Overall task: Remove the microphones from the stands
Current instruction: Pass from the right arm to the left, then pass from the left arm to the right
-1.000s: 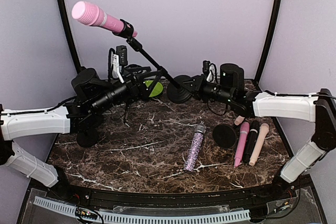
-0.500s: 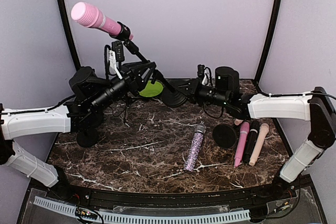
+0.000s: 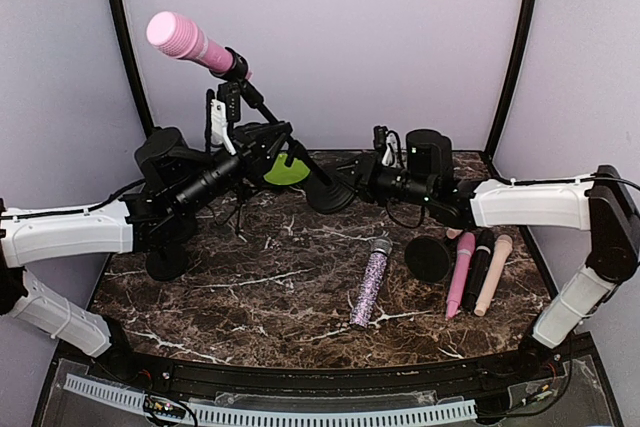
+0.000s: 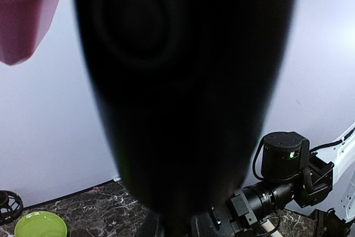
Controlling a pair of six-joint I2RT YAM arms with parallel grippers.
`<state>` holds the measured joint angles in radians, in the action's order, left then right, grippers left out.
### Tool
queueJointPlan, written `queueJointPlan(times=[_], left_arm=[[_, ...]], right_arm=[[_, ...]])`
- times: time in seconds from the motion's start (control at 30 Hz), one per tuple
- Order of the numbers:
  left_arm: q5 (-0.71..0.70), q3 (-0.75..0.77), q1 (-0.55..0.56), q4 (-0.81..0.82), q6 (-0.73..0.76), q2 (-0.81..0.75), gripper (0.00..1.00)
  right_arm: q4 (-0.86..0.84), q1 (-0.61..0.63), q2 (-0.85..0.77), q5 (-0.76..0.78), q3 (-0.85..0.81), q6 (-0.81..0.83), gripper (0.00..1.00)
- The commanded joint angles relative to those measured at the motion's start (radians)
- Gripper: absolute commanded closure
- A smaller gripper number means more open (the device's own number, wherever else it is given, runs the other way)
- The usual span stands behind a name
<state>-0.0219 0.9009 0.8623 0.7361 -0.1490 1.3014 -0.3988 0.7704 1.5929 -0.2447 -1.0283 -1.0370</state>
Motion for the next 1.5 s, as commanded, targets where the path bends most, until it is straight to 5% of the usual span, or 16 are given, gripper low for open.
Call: queueJointPlan(times=[0.0,0.23,0.57,0.9,1.47], left_arm=[[-0.043,-0.014,0.006,-0.063,0.027,-0.069,1.00],[-0.039,-0.010,0.003,-0.175,0.026,-0.086,1.00],[0.082,-0.061,0.000,-0.224,0.025,-0.088,1.00],[0.181,-0.145,-0.004,-0.132,-0.048,-0.091,1.00],[0.346,-0.121,-0.006,-0.135,-0.074,-0.087,1.00]], right_arm=[[-0.018,0.008,-0.100,0.069,-0.034,0.160,0.52],[0.053,-0.015,-0.204,0.129,0.030,0.291,0.24],[-0.107,-0.017,-0.254,-0.223,0.071,0.452,0.18],[-0.324,0.073,-0.184,-0.236,0.097,0.422,0.30],[-0.164,0.217,-0.011,-0.173,-0.088,0.599,0.60]])
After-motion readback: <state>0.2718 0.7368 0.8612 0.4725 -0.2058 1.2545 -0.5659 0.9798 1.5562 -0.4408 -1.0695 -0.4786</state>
